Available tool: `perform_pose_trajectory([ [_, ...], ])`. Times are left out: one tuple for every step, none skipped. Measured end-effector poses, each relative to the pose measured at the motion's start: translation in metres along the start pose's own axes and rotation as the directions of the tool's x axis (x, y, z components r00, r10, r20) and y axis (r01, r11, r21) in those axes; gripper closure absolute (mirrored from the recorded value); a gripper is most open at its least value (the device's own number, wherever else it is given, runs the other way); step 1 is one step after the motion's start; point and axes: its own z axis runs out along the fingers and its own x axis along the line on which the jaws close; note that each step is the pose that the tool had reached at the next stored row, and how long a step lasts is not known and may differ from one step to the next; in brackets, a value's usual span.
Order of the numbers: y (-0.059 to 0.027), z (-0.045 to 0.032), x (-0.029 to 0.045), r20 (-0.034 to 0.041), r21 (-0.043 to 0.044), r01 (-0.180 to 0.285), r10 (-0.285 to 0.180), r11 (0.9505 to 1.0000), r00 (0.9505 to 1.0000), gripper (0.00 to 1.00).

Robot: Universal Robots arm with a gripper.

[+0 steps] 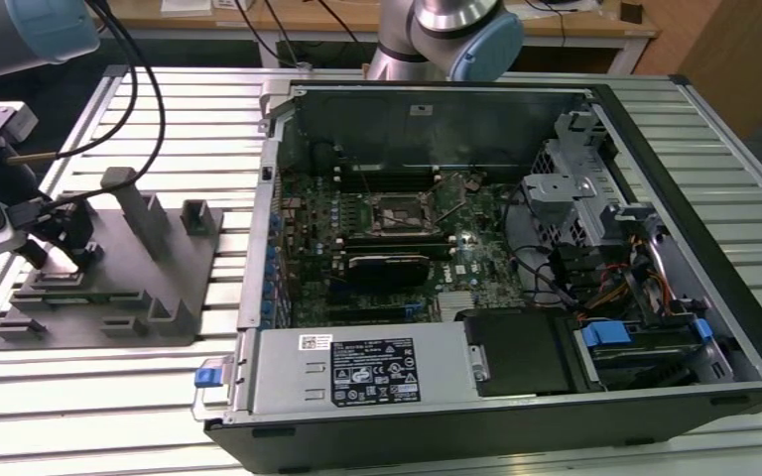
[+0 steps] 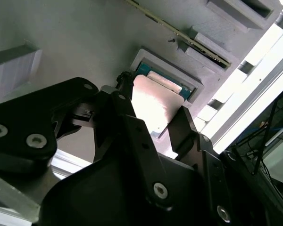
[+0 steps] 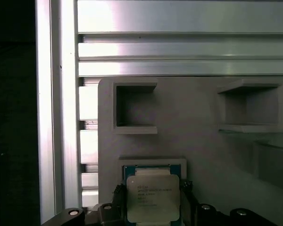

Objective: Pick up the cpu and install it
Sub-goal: 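Pick up the cpu and move it towards the insertion slot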

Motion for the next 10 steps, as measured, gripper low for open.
perform_pose_trajectory([
  [0.0,0.0001,0.0001,-0.0001,0.0001,0.0,0.0,1.0,1.0,0.46],
  [0.0,0.0002,0.0001,-0.0002,0.0001,0.0,0.0,1.0,1.0,0.46],
  [0.0,0.0005,0.0002,-0.0002,0.0001,0.0,0.0,1.0,1.0,0.46],
  [0.0,0.0006,0.0002,-0.0002,0.0001,0.0,0.0,1.0,1.0,0.46],
  [0.0,0.0006,0.0002,-0.0003,0.0001,0.0,0.0,1.0,1.0,0.46],
  [0.0,0.0006,0.0002,-0.0003,0.0001,0.0,0.0,1.0,1.0,0.46],
  [0.0,0.0007,0.0002,-0.0002,0.0001,0.0,0.0,1.0,1.0,0.46],
  [0.0,0.0008,0.0002,-0.0001,0.0001,0.0,0.0,1.0,1.0,0.46],
  [0.0,0.0009,0.0002,-0.0001,-0.0001,0.0,0.0,1.0,1.0,0.46],
  [0.0,0.0009,0.0002,-0.0001,0.0,0.0,0.0,1.0,1.0,0.45],
])
